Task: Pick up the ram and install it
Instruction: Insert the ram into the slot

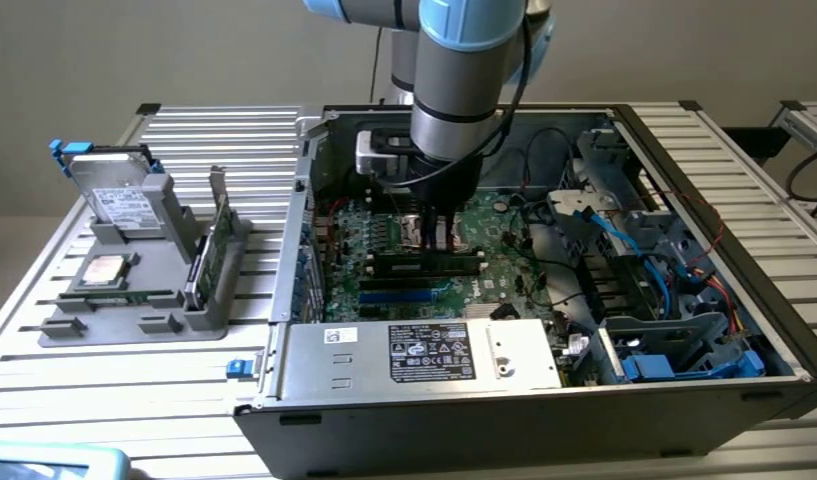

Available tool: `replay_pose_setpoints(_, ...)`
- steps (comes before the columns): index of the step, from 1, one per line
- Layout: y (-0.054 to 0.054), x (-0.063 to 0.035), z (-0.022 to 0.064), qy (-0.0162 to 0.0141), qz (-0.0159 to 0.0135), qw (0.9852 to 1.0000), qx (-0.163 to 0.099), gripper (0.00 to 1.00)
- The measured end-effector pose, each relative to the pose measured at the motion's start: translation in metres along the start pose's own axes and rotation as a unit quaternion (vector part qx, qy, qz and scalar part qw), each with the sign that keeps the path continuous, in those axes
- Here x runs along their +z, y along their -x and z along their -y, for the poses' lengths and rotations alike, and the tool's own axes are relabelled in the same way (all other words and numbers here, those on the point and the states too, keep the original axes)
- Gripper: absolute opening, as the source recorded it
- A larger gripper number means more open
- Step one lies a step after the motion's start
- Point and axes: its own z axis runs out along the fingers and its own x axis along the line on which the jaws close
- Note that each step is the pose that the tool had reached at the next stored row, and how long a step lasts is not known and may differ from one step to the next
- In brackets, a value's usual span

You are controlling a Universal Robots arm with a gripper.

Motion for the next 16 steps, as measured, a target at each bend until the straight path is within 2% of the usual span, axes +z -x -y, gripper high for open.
replay_pose_setpoints(10, 0.004, -0.0439, -0.0022, -0.0001, -0.0019, 1.0, 0.0, 0.34)
replay_pose_setpoints(16, 0.004, -0.0445, -0.0022, -0.0001, -0.0022, 1.0, 0.0, 0.34)
